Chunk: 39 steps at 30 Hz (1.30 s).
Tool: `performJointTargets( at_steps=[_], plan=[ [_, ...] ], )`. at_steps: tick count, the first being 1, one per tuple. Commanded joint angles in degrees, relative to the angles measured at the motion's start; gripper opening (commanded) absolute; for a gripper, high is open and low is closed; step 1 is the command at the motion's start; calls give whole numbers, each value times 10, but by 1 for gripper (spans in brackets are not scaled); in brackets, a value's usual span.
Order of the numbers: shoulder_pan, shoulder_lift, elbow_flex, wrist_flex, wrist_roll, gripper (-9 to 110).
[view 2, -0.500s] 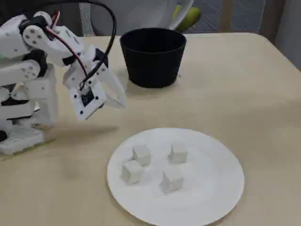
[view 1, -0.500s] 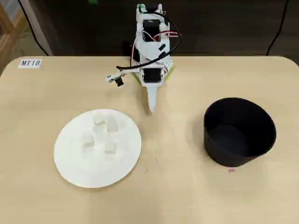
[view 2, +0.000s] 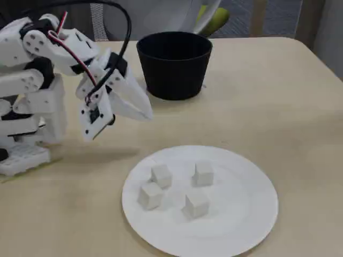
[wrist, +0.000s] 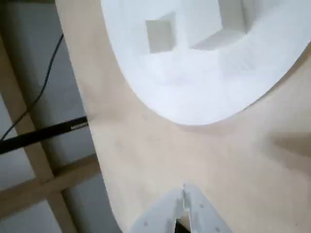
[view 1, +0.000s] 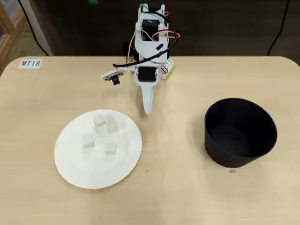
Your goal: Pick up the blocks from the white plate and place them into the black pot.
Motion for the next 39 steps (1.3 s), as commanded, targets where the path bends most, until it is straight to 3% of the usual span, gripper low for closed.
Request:
performJointTargets(
  at_steps=[1,5,10,15,21,30,39],
  plan=[
    [11,-1,-85,19,-12,-2],
    [64,-86,-221,60,-14,-2],
    [71,-356,-420,118,-51,-2],
    [151,-531,-560,202,-73,-2],
    [223,-630,-592,185,18,-2],
    [227,-793,-686,152,214,-2],
    [233,-976,-845,134,295,-2]
  ],
)
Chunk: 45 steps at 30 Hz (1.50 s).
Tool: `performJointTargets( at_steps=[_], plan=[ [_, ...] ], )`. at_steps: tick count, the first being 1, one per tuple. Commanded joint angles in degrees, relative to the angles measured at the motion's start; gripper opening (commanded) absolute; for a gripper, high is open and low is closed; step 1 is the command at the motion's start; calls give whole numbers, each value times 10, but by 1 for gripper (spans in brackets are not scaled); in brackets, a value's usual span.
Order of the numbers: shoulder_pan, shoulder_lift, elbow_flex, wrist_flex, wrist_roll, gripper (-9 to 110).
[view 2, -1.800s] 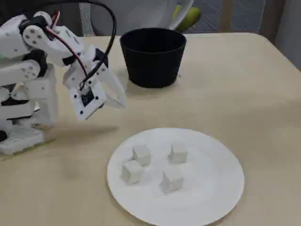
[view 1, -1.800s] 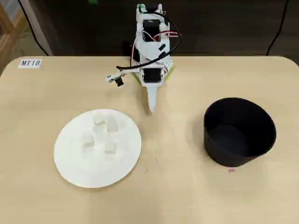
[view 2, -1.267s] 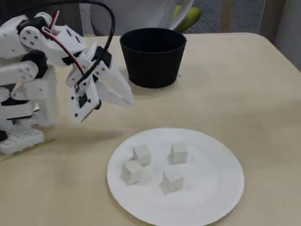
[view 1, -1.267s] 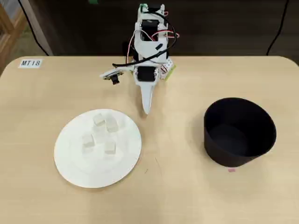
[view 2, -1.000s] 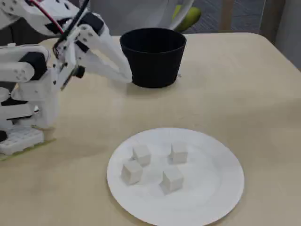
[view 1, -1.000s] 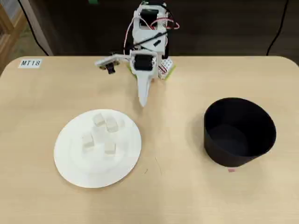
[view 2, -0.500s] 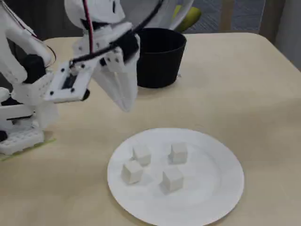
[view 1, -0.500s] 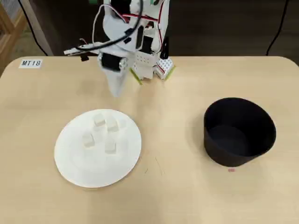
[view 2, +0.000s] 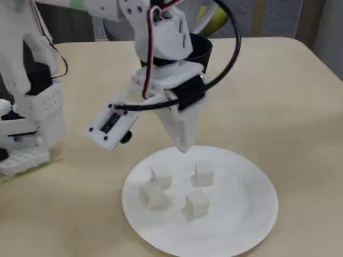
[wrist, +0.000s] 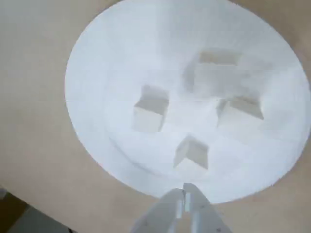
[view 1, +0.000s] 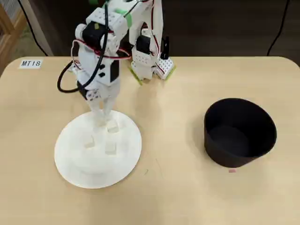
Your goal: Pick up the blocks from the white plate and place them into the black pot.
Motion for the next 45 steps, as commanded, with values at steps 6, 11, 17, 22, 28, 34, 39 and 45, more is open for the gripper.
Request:
performJointTargets(
  at_steps=[6,11,17,22,28,34,39,45],
  plan=[
    [13,-118,-121,-9,74,-2],
    [20,-153,-140,-8,99,7],
    [25,-150,-146,8,85,19],
    [21,-152,-147,28,91,24],
    [24,-174,-154,25,92,25],
    [30,-208,-162,25,78,24],
    [40,-221,-164,30,69,24],
    [44,-236,-170,29,76,21]
  ],
)
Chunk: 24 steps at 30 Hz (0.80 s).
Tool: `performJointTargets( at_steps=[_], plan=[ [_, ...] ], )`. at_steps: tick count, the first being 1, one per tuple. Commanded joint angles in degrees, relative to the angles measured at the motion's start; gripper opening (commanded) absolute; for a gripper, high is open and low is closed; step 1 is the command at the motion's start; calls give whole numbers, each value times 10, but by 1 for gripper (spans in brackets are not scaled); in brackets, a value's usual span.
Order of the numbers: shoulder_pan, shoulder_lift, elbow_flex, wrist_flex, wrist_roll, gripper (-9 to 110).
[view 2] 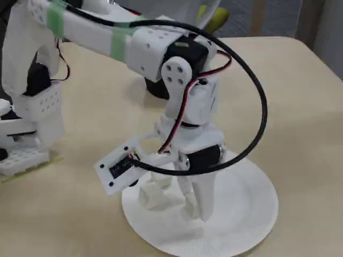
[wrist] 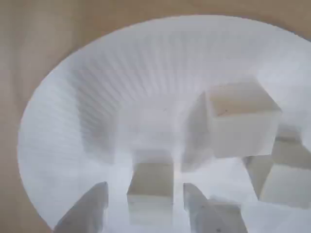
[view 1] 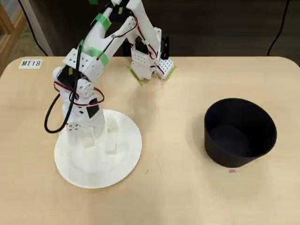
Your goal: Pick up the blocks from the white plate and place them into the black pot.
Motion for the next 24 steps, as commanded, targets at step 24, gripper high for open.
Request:
performJointTargets(
  at_steps=[24],
  plan=[
    [-67,96,-77,-224,-224,-2]
  ],
)
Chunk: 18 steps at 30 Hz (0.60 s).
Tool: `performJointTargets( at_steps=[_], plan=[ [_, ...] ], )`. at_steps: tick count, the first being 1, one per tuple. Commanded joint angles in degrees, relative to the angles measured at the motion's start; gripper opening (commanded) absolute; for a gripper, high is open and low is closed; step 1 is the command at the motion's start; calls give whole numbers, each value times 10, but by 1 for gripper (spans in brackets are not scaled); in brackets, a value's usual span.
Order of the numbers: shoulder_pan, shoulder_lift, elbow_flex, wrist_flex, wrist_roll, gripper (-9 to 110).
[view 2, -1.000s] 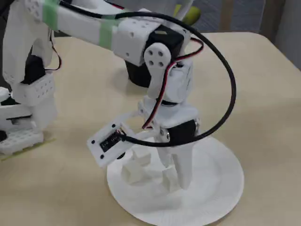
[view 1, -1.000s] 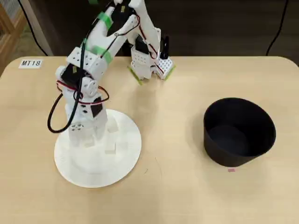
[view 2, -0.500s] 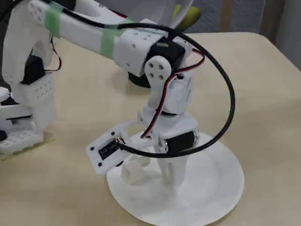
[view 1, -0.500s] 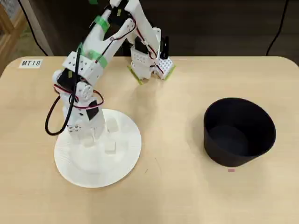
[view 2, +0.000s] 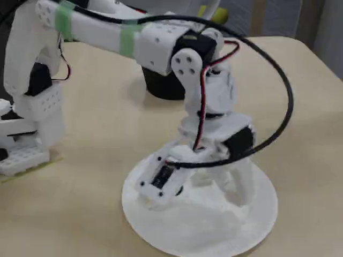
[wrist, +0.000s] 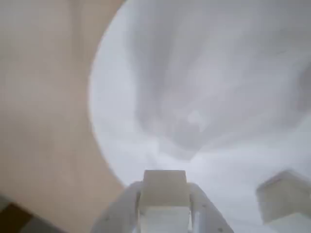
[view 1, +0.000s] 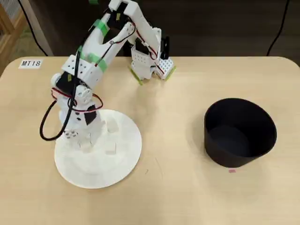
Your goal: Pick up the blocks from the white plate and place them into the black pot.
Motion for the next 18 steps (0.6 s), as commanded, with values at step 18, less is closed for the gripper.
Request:
performJointTargets(
  at_steps=[18],
  plan=[
    [-529,458,337,-293,-250,-2]
  ],
)
